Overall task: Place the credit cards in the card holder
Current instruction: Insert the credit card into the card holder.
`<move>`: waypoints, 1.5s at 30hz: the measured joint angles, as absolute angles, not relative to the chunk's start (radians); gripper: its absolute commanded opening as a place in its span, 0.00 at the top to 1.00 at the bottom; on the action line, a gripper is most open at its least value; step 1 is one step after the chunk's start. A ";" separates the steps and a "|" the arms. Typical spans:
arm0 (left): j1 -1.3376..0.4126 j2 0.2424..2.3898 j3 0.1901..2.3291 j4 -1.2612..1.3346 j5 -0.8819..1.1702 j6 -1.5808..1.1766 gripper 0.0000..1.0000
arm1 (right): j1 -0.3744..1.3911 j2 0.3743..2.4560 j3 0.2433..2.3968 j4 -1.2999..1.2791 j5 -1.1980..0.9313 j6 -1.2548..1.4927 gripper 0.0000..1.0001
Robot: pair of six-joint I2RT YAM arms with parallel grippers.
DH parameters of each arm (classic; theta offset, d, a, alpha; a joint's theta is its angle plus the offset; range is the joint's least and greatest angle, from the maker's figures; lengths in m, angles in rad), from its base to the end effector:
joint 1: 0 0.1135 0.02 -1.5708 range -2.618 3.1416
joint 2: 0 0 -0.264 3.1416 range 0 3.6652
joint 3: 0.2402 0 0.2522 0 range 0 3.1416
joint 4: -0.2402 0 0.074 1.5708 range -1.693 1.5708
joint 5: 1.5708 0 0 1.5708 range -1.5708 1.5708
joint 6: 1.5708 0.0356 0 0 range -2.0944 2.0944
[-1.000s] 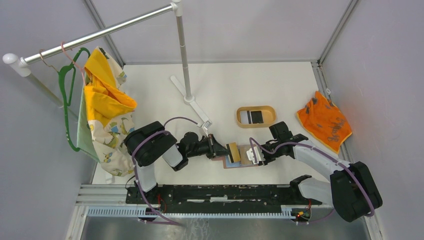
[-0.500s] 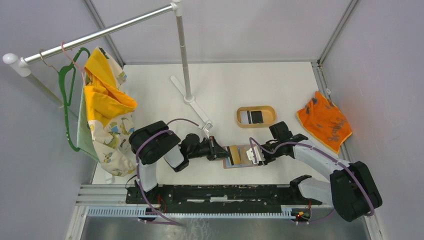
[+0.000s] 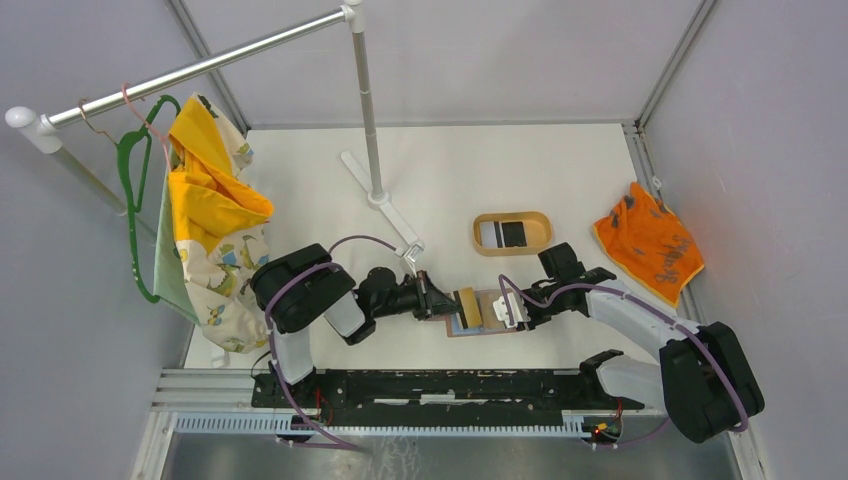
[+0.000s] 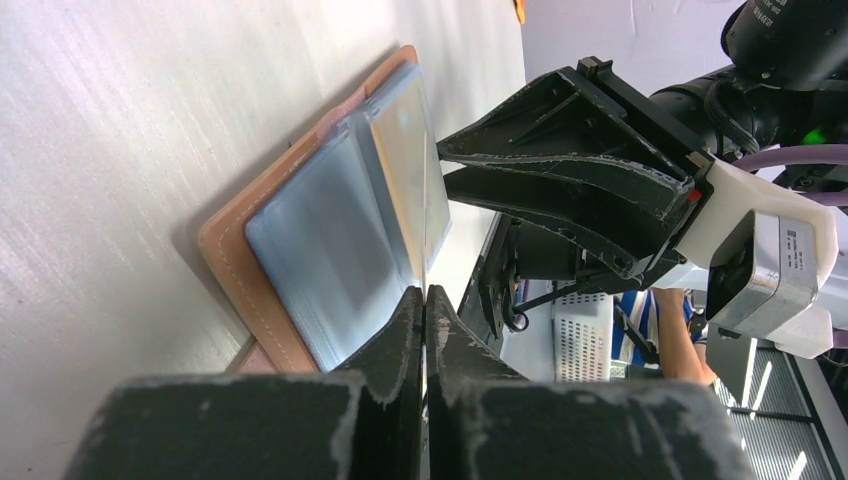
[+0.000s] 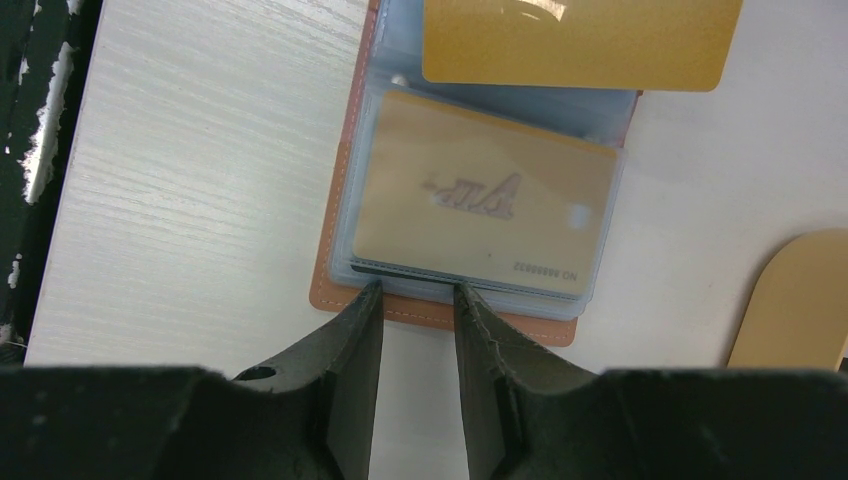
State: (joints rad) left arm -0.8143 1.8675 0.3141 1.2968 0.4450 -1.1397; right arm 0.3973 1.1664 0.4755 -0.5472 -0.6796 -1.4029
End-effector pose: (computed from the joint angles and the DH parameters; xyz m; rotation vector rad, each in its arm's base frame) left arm 0.1701 -0.2026 0.0952 0.0223 2.2048 -1.6638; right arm 0.1540 0.0889 0.1502 -2.0294 1.4227 0.5662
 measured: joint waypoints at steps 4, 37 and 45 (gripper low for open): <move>-0.815 1.876 0.325 1.299 0.445 -1.140 0.98 | 0.397 1.167 0.477 -0.548 -0.679 -1.403 0.62; -0.863 1.968 0.349 1.334 0.388 -1.142 0.98 | 0.397 1.174 0.482 -0.556 -0.679 -1.402 0.62; -0.885 1.996 0.347 1.373 0.355 -1.202 0.98 | 0.397 1.174 0.482 -0.556 -0.678 -1.402 0.62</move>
State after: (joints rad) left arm -0.8848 1.9965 0.3470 1.3727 0.3546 -1.2018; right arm 0.3973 1.1736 0.4824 -0.5564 -0.6785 -1.4025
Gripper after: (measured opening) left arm 0.033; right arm 0.377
